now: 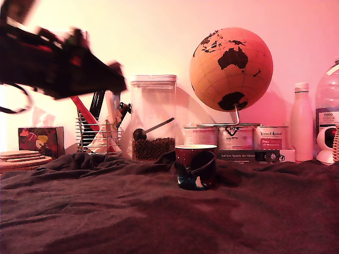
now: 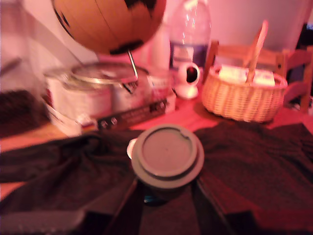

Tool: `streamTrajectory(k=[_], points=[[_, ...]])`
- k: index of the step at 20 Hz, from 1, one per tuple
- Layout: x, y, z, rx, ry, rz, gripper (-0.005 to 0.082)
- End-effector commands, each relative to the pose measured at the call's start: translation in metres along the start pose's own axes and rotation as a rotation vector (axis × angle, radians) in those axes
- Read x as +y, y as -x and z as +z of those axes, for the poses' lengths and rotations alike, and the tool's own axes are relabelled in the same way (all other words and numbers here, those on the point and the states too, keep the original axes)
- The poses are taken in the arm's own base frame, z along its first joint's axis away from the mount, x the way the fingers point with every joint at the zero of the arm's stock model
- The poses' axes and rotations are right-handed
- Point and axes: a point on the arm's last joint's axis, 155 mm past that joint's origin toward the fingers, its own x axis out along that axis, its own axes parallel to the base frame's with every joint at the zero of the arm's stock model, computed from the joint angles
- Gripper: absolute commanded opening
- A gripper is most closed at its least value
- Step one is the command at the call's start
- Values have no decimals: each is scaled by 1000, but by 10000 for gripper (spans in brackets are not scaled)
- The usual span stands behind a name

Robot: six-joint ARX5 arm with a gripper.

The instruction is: Pick up the coffee capsules on the table and drop them inside the coffee cup

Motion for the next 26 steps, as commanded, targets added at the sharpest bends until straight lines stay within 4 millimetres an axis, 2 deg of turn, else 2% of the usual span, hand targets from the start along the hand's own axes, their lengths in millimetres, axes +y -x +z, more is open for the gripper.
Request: streamTrajectory(k=[1,12,21,26], points=[[-1,-10,0,3,3,-9,163],[18,-73,-8,117,44,-11,163],[9,-128,-17,248,47,-56,163],[7,-151,-31,350,53,-70,163]])
